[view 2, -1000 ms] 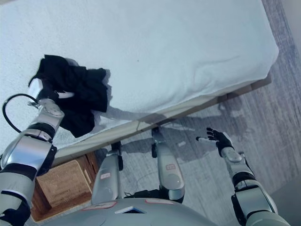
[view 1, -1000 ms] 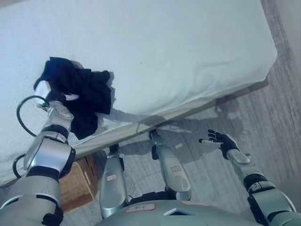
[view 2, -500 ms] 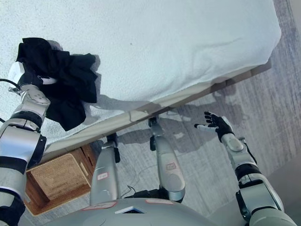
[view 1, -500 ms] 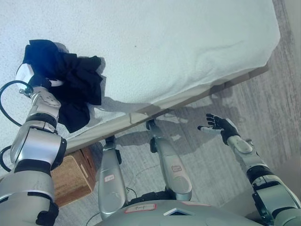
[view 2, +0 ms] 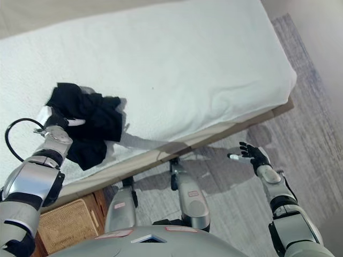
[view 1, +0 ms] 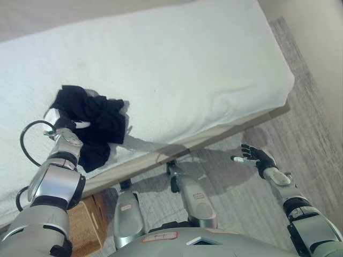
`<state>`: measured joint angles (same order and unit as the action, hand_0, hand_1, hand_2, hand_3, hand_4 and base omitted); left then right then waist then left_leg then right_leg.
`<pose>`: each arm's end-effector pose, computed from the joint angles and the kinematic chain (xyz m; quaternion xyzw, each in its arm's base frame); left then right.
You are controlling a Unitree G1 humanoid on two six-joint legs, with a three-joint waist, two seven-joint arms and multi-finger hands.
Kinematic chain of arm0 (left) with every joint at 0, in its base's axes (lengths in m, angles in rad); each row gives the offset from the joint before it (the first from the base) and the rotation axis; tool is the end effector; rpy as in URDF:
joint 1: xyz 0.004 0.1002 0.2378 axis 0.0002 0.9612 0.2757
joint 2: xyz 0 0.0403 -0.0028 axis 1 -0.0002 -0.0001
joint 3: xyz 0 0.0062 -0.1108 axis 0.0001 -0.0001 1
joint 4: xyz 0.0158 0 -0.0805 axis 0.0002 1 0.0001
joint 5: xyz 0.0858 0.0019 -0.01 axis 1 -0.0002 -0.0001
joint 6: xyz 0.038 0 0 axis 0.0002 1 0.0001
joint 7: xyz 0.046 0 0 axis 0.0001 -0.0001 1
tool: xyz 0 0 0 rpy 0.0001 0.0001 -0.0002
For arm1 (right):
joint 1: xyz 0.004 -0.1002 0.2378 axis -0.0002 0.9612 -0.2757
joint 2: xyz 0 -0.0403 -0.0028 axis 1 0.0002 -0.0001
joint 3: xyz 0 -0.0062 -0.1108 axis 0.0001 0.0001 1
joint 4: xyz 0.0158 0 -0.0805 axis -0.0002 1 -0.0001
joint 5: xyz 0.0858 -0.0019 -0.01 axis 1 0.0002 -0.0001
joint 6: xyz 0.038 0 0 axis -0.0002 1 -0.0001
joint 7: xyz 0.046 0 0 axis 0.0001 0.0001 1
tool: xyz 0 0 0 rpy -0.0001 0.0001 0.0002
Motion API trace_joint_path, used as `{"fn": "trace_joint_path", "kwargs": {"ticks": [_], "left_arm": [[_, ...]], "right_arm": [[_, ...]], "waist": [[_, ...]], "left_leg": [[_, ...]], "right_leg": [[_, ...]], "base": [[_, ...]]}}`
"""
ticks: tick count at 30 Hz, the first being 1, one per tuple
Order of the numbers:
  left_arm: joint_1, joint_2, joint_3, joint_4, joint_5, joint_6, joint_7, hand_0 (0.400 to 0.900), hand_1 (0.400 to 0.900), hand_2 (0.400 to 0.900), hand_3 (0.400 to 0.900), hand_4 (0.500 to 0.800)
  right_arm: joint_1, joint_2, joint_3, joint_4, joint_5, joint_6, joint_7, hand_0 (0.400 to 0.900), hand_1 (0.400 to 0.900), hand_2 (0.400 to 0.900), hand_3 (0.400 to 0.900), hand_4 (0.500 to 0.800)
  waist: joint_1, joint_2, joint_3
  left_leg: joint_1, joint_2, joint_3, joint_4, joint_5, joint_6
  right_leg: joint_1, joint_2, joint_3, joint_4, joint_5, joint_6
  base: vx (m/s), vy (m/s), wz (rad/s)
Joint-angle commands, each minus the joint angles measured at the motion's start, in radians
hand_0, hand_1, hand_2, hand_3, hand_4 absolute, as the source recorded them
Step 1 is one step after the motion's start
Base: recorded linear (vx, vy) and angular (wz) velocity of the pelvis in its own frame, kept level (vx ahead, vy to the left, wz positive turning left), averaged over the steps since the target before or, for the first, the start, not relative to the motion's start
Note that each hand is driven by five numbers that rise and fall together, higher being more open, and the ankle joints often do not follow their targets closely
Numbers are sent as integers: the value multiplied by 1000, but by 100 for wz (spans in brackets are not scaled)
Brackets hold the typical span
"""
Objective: Put the clothes on the bed into the basket.
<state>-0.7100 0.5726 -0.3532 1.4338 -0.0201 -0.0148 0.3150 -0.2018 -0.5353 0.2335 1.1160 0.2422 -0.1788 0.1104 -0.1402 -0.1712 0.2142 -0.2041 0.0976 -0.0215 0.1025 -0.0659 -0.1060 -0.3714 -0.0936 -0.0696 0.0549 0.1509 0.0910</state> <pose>0.2603 0.3049 0.0320 0.3879 0.2946 0.2301 0.8425 0.1590 -0.3003 -0.0427 -0.1757 0.3670 -0.0348 0.9128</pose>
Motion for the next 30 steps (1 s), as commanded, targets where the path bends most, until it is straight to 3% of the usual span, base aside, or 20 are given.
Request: {"fn": "trace_joint_path", "kwargs": {"ticks": [1,10,19,22,27,30], "left_arm": [[19,34,70,-31,-48,-61,5,400,400,400,400,500],[181,117,176,6,-26,-60,-46,400,400,400,400,500],[315,275,298,49,35,-52,-76,400,400,400,400,500],[365,299,323,34,75,-41,-89,400,400,400,400,500],[477,326,426,87,80,-30,-116,400,400,400,400,500],[540,375,510,143,64,-28,-127,400,400,400,400,500]], "right_arm": [[17,-72,-51,89,12,-17,-34,900,900,900,900,800],[57,-69,-99,174,-35,6,-3,900,900,900,900,800],[100,-89,-134,212,-71,16,29,900,900,900,900,800],[118,-92,-147,215,-74,23,44,900,900,900,900,800],[120,-102,-161,215,-86,28,61,900,900,900,900,800],[124,-109,-173,213,-89,27,70,900,900,900,900,800]], "waist": [[22,46,-77],[69,78,-153],[103,84,-198],[115,81,-203],[135,80,-206],[142,77,-211]], "left_leg": [[15,9,-3,9,18,-21],[163,15,1,-47,11,-13],[216,18,-2,-85,14,-7],[217,15,-7,-85,13,-4],[227,13,-10,-85,11,1],[232,12,-11,-89,12,0]], "right_leg": [[60,-101,35,1,24,89],[202,-96,9,-33,-8,88],[261,-91,-19,-57,-20,93],[268,-92,-22,-61,-19,96],[282,-91,-24,-63,-23,98],[287,-90,-26,-64,-27,99]], "base": [[159,9,6],[128,7,5],[60,21,4],[0,0,0],[2,5,1],[-1,35,1]]}}
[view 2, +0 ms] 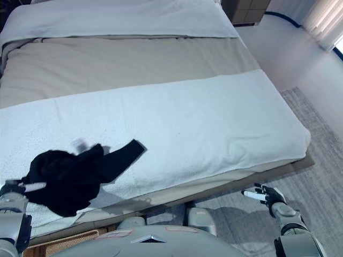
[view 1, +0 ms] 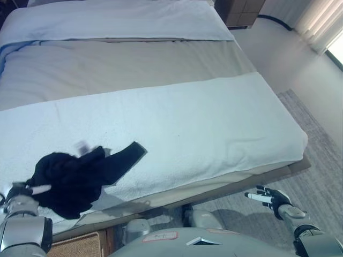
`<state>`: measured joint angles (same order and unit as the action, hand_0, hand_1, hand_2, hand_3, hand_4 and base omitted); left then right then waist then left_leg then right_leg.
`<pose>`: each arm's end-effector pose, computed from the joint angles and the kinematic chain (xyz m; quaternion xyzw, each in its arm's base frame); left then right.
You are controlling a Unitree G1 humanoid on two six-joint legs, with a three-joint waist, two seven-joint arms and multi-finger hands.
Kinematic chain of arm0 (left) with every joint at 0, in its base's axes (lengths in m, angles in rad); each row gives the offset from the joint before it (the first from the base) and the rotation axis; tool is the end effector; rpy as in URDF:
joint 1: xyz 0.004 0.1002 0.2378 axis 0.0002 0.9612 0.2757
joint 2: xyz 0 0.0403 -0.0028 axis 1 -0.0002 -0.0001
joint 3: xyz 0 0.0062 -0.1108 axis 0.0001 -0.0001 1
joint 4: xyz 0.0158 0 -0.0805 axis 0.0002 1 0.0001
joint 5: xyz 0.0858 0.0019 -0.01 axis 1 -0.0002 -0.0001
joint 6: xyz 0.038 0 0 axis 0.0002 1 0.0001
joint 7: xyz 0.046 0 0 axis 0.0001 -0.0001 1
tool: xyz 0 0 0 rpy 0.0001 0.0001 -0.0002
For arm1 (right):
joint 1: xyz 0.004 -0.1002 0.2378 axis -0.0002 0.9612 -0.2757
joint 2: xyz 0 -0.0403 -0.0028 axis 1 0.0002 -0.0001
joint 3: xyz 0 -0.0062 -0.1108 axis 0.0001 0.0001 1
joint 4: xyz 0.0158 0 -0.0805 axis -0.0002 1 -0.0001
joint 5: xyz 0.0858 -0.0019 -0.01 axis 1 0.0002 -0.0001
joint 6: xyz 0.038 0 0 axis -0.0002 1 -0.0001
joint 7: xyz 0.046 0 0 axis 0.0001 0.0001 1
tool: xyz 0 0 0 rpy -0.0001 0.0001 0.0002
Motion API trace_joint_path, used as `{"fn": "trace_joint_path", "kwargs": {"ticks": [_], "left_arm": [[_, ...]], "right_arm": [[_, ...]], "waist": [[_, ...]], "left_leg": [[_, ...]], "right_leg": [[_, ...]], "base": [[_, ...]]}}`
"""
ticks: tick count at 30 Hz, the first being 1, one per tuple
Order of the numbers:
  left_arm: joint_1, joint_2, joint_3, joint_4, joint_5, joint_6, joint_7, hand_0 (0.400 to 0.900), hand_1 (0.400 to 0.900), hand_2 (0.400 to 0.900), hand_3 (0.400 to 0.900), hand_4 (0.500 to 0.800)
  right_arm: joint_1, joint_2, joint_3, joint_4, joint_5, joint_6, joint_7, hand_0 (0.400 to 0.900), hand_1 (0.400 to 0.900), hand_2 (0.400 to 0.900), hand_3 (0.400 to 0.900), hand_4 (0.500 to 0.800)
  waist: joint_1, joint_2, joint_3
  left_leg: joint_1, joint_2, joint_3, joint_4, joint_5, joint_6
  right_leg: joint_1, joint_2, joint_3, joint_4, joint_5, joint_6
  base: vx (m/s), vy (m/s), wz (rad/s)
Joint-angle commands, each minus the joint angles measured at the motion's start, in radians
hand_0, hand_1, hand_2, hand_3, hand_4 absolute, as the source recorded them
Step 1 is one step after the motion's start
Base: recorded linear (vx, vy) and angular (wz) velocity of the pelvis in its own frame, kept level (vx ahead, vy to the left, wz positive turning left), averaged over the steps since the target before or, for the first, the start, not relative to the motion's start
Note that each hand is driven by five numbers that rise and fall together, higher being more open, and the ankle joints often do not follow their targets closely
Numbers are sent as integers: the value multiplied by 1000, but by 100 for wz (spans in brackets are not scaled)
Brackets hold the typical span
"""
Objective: Put the clothes on the bed into the basket.
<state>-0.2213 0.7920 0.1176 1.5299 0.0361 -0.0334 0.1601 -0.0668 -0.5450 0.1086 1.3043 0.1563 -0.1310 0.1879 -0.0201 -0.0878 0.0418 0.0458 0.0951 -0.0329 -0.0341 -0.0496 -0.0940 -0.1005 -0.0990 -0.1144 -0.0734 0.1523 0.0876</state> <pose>0.0888 0.4015 -0.0013 0.2855 0.5099 0.3544 0.7300 0.0842 -0.3262 -0.0633 -0.1479 0.5203 -0.0756 0.8377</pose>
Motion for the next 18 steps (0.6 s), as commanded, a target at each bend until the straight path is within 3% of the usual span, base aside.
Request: {"fn": "trace_joint_path", "kwargs": {"ticks": [1,6,18], "left_arm": [[69,161,57,50,8,-7,20,400,400,400,400,500],[147,181,139,88,6,4,4,400,400,400,400,500],[247,148,225,147,15,32,-23,400,400,400,400,500]], "right_arm": [[-5,-98,-50,26,-3,-20,-4,900,900,900,900,800],[5,-100,-62,30,-6,-14,8,900,900,900,900,800],[8,-96,-80,37,-9,-7,29,900,900,900,900,800]], "waist": [[24,-8,-40],[38,-18,-32],[68,-18,-16]], "left_leg": [[-16,16,0,45,-4,-12],[-16,14,-6,50,-7,-10],[-5,0,-17,58,-10,-4]], "right_leg": [[18,-84,18,64,-29,102],[27,-87,13,65,-30,103],[47,-97,1,70,-41,101]], "base": [[-1,27,5],[-7,8,3],[-2,7,2]]}}
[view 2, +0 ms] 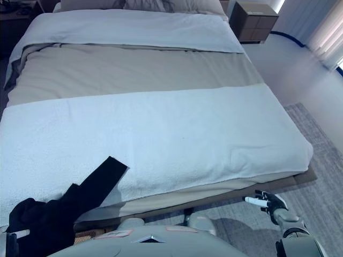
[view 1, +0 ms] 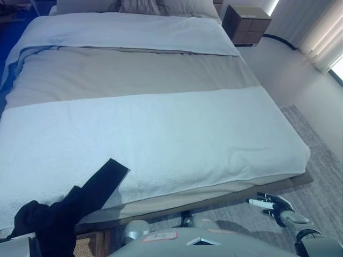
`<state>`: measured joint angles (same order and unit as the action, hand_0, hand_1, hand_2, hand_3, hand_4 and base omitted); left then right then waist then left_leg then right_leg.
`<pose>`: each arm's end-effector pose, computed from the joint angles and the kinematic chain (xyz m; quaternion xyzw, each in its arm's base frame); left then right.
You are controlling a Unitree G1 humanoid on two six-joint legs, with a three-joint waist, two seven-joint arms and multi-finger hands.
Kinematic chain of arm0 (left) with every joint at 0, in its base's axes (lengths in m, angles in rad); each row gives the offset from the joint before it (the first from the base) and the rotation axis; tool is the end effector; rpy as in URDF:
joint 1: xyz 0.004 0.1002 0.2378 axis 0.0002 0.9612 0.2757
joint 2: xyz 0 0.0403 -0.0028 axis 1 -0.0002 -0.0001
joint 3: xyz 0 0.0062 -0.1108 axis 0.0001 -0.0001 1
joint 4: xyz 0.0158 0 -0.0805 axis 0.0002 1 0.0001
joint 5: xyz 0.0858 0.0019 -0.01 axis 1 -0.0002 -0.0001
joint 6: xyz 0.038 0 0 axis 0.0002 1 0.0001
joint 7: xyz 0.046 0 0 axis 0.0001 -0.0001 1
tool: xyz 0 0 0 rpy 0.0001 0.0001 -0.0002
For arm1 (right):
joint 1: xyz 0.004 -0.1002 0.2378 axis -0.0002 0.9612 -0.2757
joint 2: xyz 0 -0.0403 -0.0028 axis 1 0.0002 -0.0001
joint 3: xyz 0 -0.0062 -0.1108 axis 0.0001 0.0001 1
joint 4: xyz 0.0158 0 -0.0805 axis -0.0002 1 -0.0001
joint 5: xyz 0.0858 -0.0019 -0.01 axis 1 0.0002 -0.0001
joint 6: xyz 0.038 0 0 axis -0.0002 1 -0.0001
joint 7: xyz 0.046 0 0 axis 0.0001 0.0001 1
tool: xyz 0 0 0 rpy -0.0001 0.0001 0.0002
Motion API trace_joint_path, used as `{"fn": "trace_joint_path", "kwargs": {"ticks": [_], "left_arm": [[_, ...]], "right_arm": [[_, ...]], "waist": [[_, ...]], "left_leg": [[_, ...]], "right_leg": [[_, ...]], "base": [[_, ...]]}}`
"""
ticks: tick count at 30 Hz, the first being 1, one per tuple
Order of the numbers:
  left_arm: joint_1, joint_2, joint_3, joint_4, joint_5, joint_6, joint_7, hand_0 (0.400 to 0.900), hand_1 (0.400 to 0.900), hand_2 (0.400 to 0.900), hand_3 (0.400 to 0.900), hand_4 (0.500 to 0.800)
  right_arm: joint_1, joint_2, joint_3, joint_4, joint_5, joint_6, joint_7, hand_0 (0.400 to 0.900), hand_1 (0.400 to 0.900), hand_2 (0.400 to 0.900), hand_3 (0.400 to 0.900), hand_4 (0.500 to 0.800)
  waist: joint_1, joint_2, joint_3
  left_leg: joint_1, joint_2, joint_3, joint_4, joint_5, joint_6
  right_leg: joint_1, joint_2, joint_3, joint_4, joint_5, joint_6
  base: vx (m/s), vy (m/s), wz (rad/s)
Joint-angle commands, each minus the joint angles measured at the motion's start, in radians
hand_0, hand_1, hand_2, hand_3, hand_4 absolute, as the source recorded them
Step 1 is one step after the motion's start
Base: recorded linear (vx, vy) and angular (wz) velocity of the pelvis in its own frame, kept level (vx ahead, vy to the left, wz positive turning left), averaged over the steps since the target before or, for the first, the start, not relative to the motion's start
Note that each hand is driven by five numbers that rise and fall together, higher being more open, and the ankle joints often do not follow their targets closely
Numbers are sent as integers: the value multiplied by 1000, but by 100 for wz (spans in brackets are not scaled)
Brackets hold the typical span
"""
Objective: Put the clothes on the bed into the basket.
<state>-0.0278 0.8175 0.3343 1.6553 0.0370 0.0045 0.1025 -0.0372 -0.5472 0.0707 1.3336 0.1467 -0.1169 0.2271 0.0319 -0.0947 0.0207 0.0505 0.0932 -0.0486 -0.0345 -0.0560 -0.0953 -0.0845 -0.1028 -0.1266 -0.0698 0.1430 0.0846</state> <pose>0.0041 0.4064 -0.0073 0.1931 0.6116 0.4139 0.6460 0.0684 -0.3303 -0.0652 -0.1266 0.5475 -0.0798 0.8233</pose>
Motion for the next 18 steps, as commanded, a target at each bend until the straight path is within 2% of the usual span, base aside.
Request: {"fn": "trace_joint_path", "kwargs": {"ticks": [1,7,18], "left_arm": [[64,130,19,20,14,-7,34,400,400,400,400,500],[101,166,61,18,18,-9,33,400,400,400,400,500],[123,148,80,30,5,-6,18,400,400,400,400,500]], "right_arm": [[-20,-95,-43,7,0,-20,-10,900,900,900,900,800],[-18,-103,-45,2,4,-22,-3,900,900,900,900,800],[-37,-104,-30,4,1,-11,21,900,900,900,900,800]], "waist": [[18,-13,7],[41,-26,14],[62,-39,27]], "left_leg": [[-10,3,-3,59,-3,-3],[-9,9,-15,65,-3,-5],[-8,7,-32,72,-4,-3]], "right_leg": [[34,-92,11,66,-32,104],[50,-87,-1,65,-36,104],[64,-89,-17,73,-44,102]], "base": [[-8,0,6],[-9,-10,5],[-9,8,5]]}}
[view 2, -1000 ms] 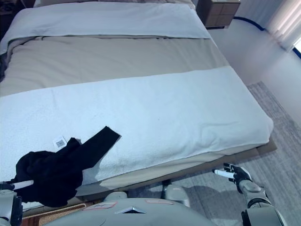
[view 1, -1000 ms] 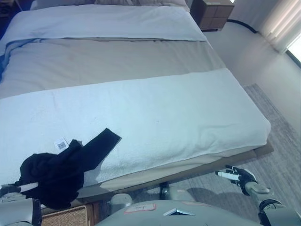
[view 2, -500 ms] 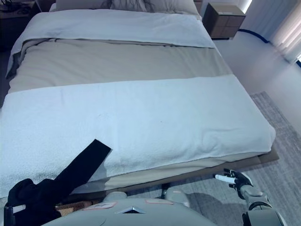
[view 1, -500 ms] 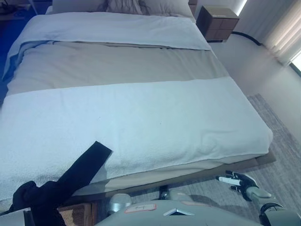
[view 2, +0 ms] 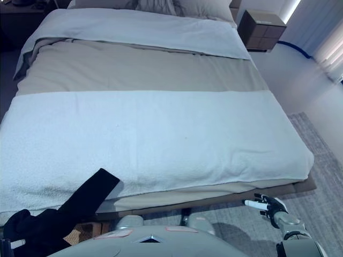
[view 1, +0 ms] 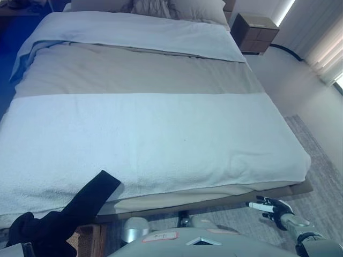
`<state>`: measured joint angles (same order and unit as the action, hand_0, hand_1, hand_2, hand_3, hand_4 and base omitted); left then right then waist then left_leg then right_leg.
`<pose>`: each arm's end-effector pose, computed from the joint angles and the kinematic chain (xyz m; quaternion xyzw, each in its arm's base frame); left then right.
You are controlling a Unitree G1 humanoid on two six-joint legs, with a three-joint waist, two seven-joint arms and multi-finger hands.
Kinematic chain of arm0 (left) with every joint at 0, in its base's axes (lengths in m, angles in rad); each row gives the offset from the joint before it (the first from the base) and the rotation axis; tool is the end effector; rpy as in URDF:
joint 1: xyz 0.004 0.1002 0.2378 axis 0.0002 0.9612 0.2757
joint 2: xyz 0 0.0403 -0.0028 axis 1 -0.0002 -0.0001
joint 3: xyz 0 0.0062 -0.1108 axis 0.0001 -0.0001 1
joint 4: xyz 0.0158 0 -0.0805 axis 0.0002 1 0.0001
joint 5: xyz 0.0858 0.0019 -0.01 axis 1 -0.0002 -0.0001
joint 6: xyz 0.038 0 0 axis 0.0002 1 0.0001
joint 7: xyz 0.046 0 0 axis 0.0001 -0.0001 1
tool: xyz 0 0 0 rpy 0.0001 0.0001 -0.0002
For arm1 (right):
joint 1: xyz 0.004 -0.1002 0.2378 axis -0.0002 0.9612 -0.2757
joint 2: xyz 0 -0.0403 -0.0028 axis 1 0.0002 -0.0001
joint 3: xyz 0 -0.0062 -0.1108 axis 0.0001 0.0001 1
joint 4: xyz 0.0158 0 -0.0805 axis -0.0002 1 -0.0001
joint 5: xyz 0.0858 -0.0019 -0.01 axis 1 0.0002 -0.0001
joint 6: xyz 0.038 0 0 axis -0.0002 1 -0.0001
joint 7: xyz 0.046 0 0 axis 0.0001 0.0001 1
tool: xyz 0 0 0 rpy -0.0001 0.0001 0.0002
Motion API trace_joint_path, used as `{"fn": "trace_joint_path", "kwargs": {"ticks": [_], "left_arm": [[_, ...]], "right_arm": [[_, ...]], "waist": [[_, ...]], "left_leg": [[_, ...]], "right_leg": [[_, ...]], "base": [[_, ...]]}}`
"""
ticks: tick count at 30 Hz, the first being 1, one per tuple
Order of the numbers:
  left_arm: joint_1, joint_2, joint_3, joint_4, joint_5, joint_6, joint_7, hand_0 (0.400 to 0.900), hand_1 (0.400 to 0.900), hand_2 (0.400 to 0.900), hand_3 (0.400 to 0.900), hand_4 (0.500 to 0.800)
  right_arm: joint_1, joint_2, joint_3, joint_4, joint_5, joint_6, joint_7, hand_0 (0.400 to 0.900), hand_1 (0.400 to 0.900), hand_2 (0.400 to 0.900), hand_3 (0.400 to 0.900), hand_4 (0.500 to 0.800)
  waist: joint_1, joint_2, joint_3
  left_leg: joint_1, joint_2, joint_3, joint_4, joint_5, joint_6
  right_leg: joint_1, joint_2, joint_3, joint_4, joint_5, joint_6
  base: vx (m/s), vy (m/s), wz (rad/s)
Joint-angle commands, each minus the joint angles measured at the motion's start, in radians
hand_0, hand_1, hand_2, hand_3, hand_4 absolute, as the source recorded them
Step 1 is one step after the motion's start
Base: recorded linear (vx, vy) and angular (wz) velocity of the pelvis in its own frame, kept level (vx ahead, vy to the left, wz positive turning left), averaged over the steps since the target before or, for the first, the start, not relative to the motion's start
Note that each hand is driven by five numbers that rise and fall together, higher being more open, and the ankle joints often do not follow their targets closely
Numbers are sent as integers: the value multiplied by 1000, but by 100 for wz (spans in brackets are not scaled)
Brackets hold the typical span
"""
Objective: Put the clothes on the bed into the basket.
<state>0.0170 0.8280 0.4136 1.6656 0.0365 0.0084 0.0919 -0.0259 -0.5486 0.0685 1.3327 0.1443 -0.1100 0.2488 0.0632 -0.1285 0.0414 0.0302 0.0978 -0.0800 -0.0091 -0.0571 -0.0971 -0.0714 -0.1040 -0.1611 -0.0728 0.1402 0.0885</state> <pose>-0.0118 0.4077 -0.0051 0.1667 0.6163 0.4371 0.6335 0.0642 -0.3310 -0.0656 -0.1202 0.5558 -0.0727 0.8194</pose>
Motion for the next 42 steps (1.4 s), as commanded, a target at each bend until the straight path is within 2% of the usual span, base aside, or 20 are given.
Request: {"fn": "trace_joint_path", "kwargs": {"ticks": [1,2,3,15,21,28,32,36,38,42], "left_arm": [[79,138,5,20,3,-9,29,400,400,400,400,500],[80,139,8,19,0,-9,30,675,675,675,675,665],[79,138,11,18,-4,-9,30,900,900,900,900,800],[34,121,-15,-10,-62,-27,28,900,900,900,900,800],[-13,116,-54,-43,-86,-46,38,900,900,900,900,800],[-59,73,-87,-116,-162,-83,38,900,900,900,900,800],[-88,2,-144,-241,-211,-118,40,900,900,900,900,800],[-75,-91,-206,-476,-299,-171,18,900,900,900,900,800],[-62,-114,-217,-559,-343,-191,7,900,900,900,900,800],[-79,-170,-278,-663,-391,-217,-10,900,900,900,900,800]], "right_arm": [[-50,-104,-28,6,4,-17,-1,900,900,900,900,800],[-51,-104,-27,4,4,-16,1,900,900,900,900,800],[-51,-104,-28,4,4,-16,1,900,900,900,900,800],[-56,-101,-21,19,7,-17,6,900,900,900,900,800],[-52,-98,-27,31,17,-20,3,900,900,900,900,800],[-40,-95,-38,31,18,-26,-7,900,900,900,900,800],[-23,-83,-48,21,24,-34,-22,900,900,900,900,800],[-4,-68,-64,-8,37,-47,-39,900,900,900,900,800],[5,-66,-74,-24,39,-51,-45,900,900,900,900,800],[1,-56,-79,-26,43,-59,-61,900,900,900,900,800]], "waist": [[32,-8,10],[34,-9,13],[35,-12,16],[43,-17,17],[35,-11,15],[23,-12,10],[18,-13,11],[14,-12,12],[12,-11,12],[4,-8,11]], "left_leg": [[11,2,-2,50,-4,-1],[10,2,-3,55,-6,-1],[10,1,-4,58,-8,-1],[19,-1,-4,46,-5,1],[21,-1,-4,36,0,-1],[15,-6,-3,29,16,0],[8,-6,-6,29,19,-1],[3,-5,-12,25,25,-2],[1,-4,-15,24,27,-2],[-3,-5,-19,21,30,-3]], "right_leg": [[52,-89,17,77,-40,98],[53,-90,17,77,-40,98],[55,-90,18,78,-40,98],[66,-88,18,68,-40,97],[62,-90,15,65,-38,98],[54,-96,14,63,-29,98],[53,-97,11,60,-29,98],[52,-97,4,58,-28,97],[52,-97,2,57,-28,97],[50,-98,-3,56,-27,97]], "base": [[-5,0,3],[0,0,0],[0,0,0],[0,0,0],[0,0,0],[-18,2,-1],[-6,-5,2],[-9,-15,3],[-14,-23,6],[-8,-9,2]]}}
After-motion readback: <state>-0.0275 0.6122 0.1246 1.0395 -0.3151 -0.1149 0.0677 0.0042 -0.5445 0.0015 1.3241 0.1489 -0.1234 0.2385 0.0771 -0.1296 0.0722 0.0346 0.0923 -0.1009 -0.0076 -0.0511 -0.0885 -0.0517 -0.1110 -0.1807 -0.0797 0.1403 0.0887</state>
